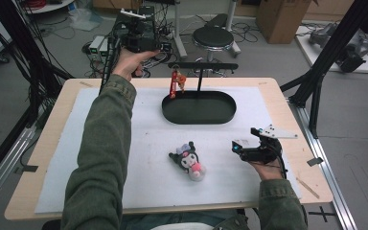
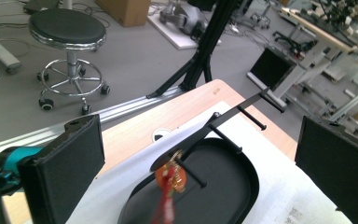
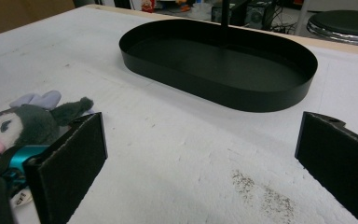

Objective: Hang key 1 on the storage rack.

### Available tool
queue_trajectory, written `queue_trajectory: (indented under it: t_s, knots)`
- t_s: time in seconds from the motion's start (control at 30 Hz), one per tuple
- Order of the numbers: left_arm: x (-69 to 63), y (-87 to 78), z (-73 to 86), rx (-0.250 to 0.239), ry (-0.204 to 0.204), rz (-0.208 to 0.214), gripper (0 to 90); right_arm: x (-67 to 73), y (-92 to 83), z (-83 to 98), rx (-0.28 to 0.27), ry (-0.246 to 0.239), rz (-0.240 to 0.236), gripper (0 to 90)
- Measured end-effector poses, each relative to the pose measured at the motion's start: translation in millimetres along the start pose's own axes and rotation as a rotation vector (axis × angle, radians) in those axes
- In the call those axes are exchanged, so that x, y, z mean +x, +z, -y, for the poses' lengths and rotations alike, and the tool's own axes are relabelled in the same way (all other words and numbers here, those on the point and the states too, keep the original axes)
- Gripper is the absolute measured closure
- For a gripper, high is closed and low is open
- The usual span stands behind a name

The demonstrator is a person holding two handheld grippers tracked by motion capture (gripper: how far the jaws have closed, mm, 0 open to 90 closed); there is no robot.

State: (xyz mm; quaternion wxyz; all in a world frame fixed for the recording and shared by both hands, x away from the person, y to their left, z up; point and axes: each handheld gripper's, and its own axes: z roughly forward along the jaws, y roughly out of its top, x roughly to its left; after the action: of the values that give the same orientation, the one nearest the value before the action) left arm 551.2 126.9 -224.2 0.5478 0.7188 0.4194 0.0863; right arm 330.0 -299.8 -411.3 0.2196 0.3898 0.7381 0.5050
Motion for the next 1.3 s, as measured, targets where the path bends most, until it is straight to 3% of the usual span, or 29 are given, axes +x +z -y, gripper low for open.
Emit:
queue_trajectory:
  t_s: [0.1, 0.27, 0.53, 0.7, 0.87, 1.13, 1.3]
  knots:
    - [0.5, -5.6, 2.4, 0.001, 0.005, -0.019, 1.7, 0.8, -0.1, 0.0, 0.005, 0.003, -0.004, 1.0]
    - [-1.1, -16.5, 11.7, 0.039, 0.065, -0.074, 1.7, 1.0, 1.2, -0.2, 0.007, 0.000, -0.005, 1.0]
    - [-0.8, -23.5, 19.8, 0.037, 0.072, -0.099, 1.7, 1.4, 1.2, -0.3, 0.009, -0.005, -0.003, 1.0]
    - [-2.2, -29.8, 23.8, 0.035, 0.085, -0.103, 1.7, 1.2, 1.1, -0.1, 0.011, -0.008, -0.001, 1.0]
    - [-4.8, -33.5, 32.9, 0.061, 0.131, -0.108, 1.7, 1.3, 1.0, -0.1, 0.011, -0.008, -0.001, 1.0]
    - [-11.6, -46.9, 49.4, 0.068, 0.147, -0.093, 1.7, 1.3, 1.4, 0.0, 0.013, -0.007, 0.003, 1.0]
    - [-12.9, -53.0, 55.7, 0.085, 0.162, -0.107, 1.7, 2.5, 1.9, 0.0, 0.017, -0.012, 0.003, 1.0]
